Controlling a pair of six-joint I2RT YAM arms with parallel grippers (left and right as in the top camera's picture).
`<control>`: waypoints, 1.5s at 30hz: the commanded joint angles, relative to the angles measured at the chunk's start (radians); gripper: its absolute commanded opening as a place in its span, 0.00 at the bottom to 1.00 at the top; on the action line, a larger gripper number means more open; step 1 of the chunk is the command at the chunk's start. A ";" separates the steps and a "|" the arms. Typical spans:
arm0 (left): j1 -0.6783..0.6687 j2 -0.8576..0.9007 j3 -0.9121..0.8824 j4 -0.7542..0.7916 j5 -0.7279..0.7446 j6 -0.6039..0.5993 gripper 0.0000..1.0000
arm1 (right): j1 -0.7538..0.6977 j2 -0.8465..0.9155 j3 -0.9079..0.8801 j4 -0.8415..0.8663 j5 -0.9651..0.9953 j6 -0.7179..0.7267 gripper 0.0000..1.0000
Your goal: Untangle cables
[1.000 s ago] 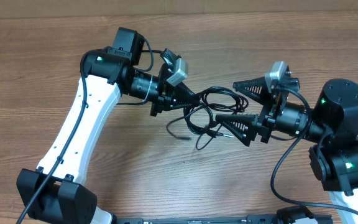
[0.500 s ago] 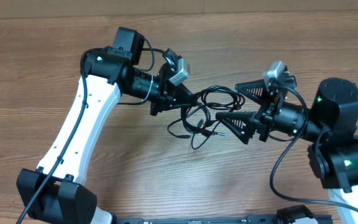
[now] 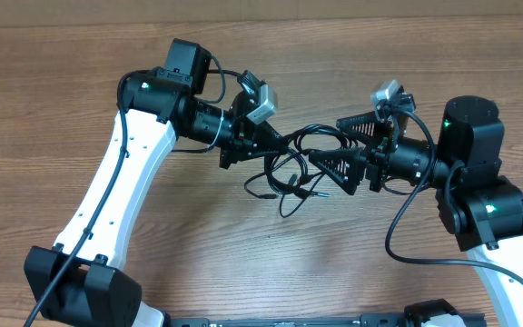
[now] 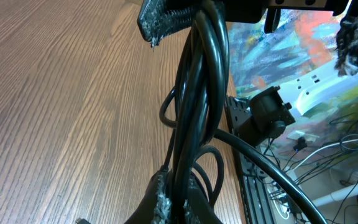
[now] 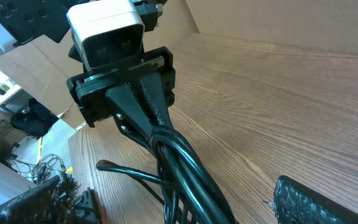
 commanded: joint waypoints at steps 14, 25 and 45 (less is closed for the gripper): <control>0.004 -0.004 0.021 0.002 0.019 -0.008 0.04 | -0.003 -0.003 0.019 -0.002 0.006 0.001 1.00; 0.005 -0.004 0.021 0.108 -0.138 -0.308 0.04 | -0.003 -0.004 0.020 -0.209 0.007 0.114 1.00; -0.055 -0.027 0.021 0.320 -0.206 -0.516 0.04 | -0.001 -0.122 0.071 -0.192 0.268 0.235 0.87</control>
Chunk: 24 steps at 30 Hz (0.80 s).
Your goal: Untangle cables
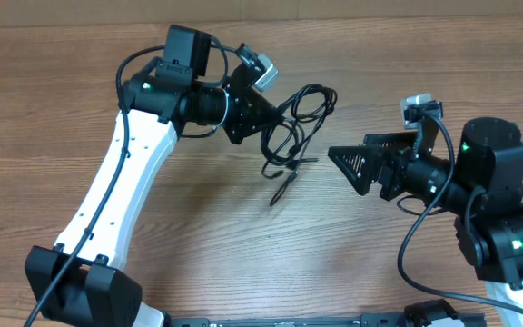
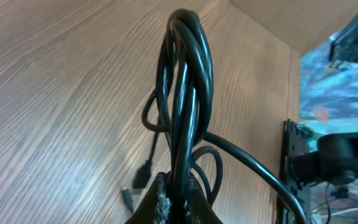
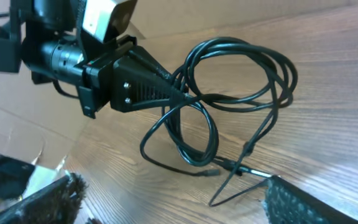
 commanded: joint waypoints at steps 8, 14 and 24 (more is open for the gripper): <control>-0.107 -0.027 0.021 0.069 0.095 -0.024 0.04 | -0.001 -0.001 0.024 0.087 0.018 -0.011 0.81; -0.105 -0.028 0.021 0.087 0.253 -0.024 0.04 | -0.002 -0.001 0.024 0.079 0.042 -0.056 0.78; -0.154 -0.027 0.021 0.149 0.319 -0.024 0.04 | -0.002 0.019 0.024 0.090 0.043 -0.056 0.70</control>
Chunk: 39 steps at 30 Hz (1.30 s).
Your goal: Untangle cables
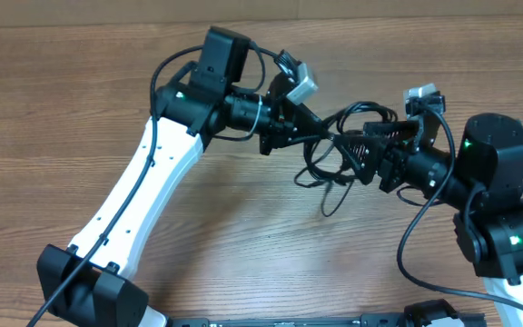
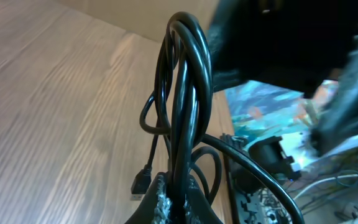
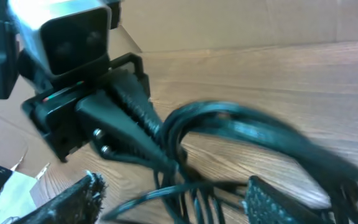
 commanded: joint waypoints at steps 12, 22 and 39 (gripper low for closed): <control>-0.016 -0.027 0.021 0.006 0.098 -0.014 0.04 | -0.001 0.004 0.024 0.011 0.008 -0.052 0.66; -0.023 -0.027 0.021 0.017 0.094 -0.014 0.04 | 0.000 0.004 0.024 0.040 -0.049 -0.065 0.45; -0.029 -0.027 0.021 0.061 0.085 -0.093 0.04 | 0.000 0.015 0.024 -0.015 -0.119 -0.088 0.04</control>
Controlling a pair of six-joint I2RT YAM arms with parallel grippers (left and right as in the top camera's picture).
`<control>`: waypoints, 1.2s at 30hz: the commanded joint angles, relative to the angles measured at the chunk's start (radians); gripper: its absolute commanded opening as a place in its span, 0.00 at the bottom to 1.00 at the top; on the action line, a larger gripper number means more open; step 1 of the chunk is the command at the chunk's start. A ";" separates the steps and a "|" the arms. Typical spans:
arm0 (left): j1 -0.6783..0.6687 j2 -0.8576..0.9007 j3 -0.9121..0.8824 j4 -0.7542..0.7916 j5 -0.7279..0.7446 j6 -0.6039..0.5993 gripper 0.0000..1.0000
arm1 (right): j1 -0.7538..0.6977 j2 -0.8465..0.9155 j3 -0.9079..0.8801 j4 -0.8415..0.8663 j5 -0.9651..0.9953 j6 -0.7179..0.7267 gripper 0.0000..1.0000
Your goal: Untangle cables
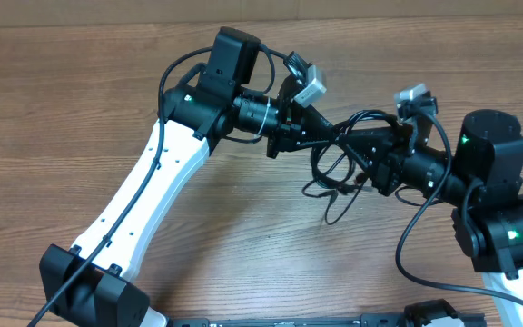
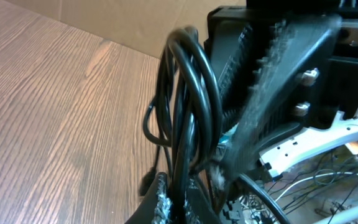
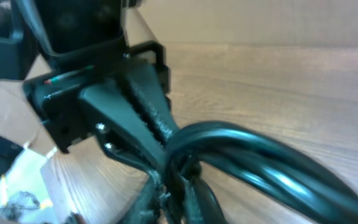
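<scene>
A tangled bundle of black cable (image 1: 332, 171) hangs between the two arms above the wooden table (image 1: 53, 100). Loops and plug ends droop toward the wood. My left gripper (image 1: 327, 133) is shut on the bundle; in the left wrist view the cable (image 2: 185, 118) rises from between its closed fingers (image 2: 160, 196). My right gripper (image 1: 356, 151) faces it from the right and is shut on the same bundle. In the right wrist view its jaws (image 3: 169, 190) pinch the thick strands (image 3: 253, 155), just in front of the left gripper's fingers (image 3: 138, 99).
The two grippers stand almost tip to tip over the table's middle. The white left arm (image 1: 143, 200) crosses the left half, and the black right arm base (image 1: 493, 191) fills the right edge. Bare wood lies around them.
My right gripper was open, its fingers either side of the bundle; now it is shut on the cable. Both grippers sit slightly closer together. The left one still holds the bundle.
First my left gripper held the bundle while the open right gripper stood close to it. Then the arms were apart, the left holding the bundle farther back. After that they were together again, right gripper open around the cable, and now both grip it.
</scene>
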 commanded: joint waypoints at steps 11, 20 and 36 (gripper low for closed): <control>-0.001 -0.027 0.021 0.005 -0.159 -0.127 0.04 | 0.002 -0.003 0.024 0.006 -0.169 -0.027 0.04; 0.000 -0.027 0.021 -0.066 -0.505 -0.319 0.04 | 0.002 -0.021 0.024 0.093 -0.435 -0.062 0.04; 0.201 -0.027 0.021 -0.123 -0.553 -0.460 0.04 | 0.002 -0.021 0.024 0.126 -0.539 -0.061 0.04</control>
